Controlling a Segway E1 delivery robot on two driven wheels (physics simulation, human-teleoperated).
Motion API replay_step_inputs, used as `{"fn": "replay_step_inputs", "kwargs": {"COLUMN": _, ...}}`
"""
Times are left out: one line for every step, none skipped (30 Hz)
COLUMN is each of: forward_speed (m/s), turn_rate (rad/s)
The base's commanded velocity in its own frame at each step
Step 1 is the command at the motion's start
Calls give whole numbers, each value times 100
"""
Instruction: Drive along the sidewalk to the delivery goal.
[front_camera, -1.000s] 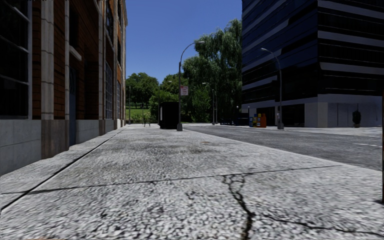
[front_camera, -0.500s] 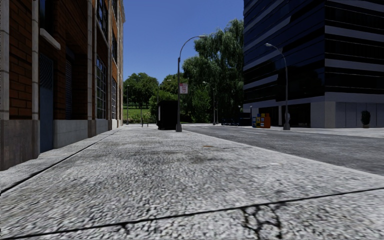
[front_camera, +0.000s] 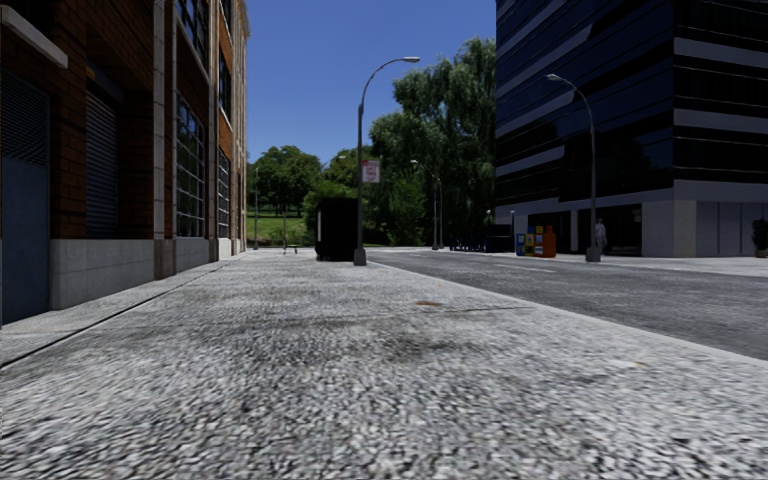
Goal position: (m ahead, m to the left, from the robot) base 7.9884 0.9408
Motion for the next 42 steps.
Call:
{"fn": "replay_step_inputs", "kwargs": {"forward_speed": 200, "turn_rate": 21}}
{"fn": "replay_step_inputs", "kwargs": {"forward_speed": 200, "turn_rate": 21}}
{"fn": "replay_step_inputs", "kwargs": {"forward_speed": 200, "turn_rate": 21}}
{"fn": "replay_step_inputs", "kwargs": {"forward_speed": 200, "turn_rate": 21}}
{"fn": "replay_step_inputs", "kwargs": {"forward_speed": 200, "turn_rate": 22}}
{"fn": "replay_step_inputs", "kwargs": {"forward_speed": 200, "turn_rate": 22}}
{"fn": "replay_step_inputs", "kwargs": {"forward_speed": 200, "turn_rate": 22}}
{"fn": "replay_step_inputs", "kwargs": {"forward_speed": 200, "turn_rate": 22}}
{"fn": "replay_step_inputs", "kwargs": {"forward_speed": 200, "turn_rate": 22}}
{"fn": "replay_step_inputs", "kwargs": {"forward_speed": 200, "turn_rate": 23}}
{"fn": "replay_step_inputs", "kwargs": {"forward_speed": 200, "turn_rate": 24}}
{"fn": "replay_step_inputs", "kwargs": {"forward_speed": 200, "turn_rate": 25}}
{"fn": "replay_step_inputs", "kwargs": {"forward_speed": 200, "turn_rate": 25}}
{"fn": "replay_step_inputs", "kwargs": {"forward_speed": 200, "turn_rate": 28}}
{"fn": "replay_step_inputs", "kwargs": {"forward_speed": 200, "turn_rate": 28}}
{"fn": "replay_step_inputs", "kwargs": {"forward_speed": 200, "turn_rate": 28}}
{"fn": "replay_step_inputs", "kwargs": {"forward_speed": 200, "turn_rate": 28}}
{"fn": "replay_step_inputs", "kwargs": {"forward_speed": 200, "turn_rate": 28}}
{"fn": "replay_step_inputs", "kwargs": {"forward_speed": 200, "turn_rate": 28}}
{"fn": "replay_step_inputs", "kwargs": {"forward_speed": 200, "turn_rate": 28}}
{"fn": "replay_step_inputs", "kwargs": {"forward_speed": 200, "turn_rate": 28}}
{"fn": "replay_step_inputs", "kwargs": {"forward_speed": 200, "turn_rate": 28}}
{"fn": "replay_step_inputs", "kwargs": {"forward_speed": 200, "turn_rate": 28}}
{"fn": "replay_step_inputs", "kwargs": {"forward_speed": 200, "turn_rate": 28}}
{"fn": "replay_step_inputs", "kwargs": {"forward_speed": 200, "turn_rate": 28}}
{"fn": "replay_step_inputs", "kwargs": {"forward_speed": 200, "turn_rate": 28}}
{"fn": "replay_step_inputs", "kwargs": {"forward_speed": 200, "turn_rate": 29}}
{"fn": "replay_step_inputs", "kwargs": {"forward_speed": 200, "turn_rate": 31}}
{"fn": "replay_step_inputs", "kwargs": {"forward_speed": 200, "turn_rate": 31}}
{"fn": "replay_step_inputs", "kwargs": {"forward_speed": 200, "turn_rate": 33}}
{"fn": "replay_step_inputs", "kwargs": {"forward_speed": 200, "turn_rate": 33}}
{"fn": "replay_step_inputs", "kwargs": {"forward_speed": 200, "turn_rate": 33}}
{"fn": "replay_step_inputs", "kwargs": {"forward_speed": 200, "turn_rate": 33}}
{"fn": "replay_step_inputs", "kwargs": {"forward_speed": 200, "turn_rate": 33}}
{"fn": "replay_step_inputs", "kwargs": {"forward_speed": 200, "turn_rate": 33}}
{"fn": "replay_step_inputs", "kwargs": {"forward_speed": 200, "turn_rate": 33}}
{"fn": "replay_step_inputs", "kwargs": {"forward_speed": 200, "turn_rate": 33}}
{"fn": "replay_step_inputs", "kwargs": {"forward_speed": 200, "turn_rate": 33}}
{"fn": "replay_step_inputs", "kwargs": {"forward_speed": 200, "turn_rate": 33}}
{"fn": "replay_step_inputs", "kwargs": {"forward_speed": 200, "turn_rate": 33}}
{"fn": "replay_step_inputs", "kwargs": {"forward_speed": 200, "turn_rate": 33}}
{"fn": "replay_step_inputs", "kwargs": {"forward_speed": 200, "turn_rate": 0}}
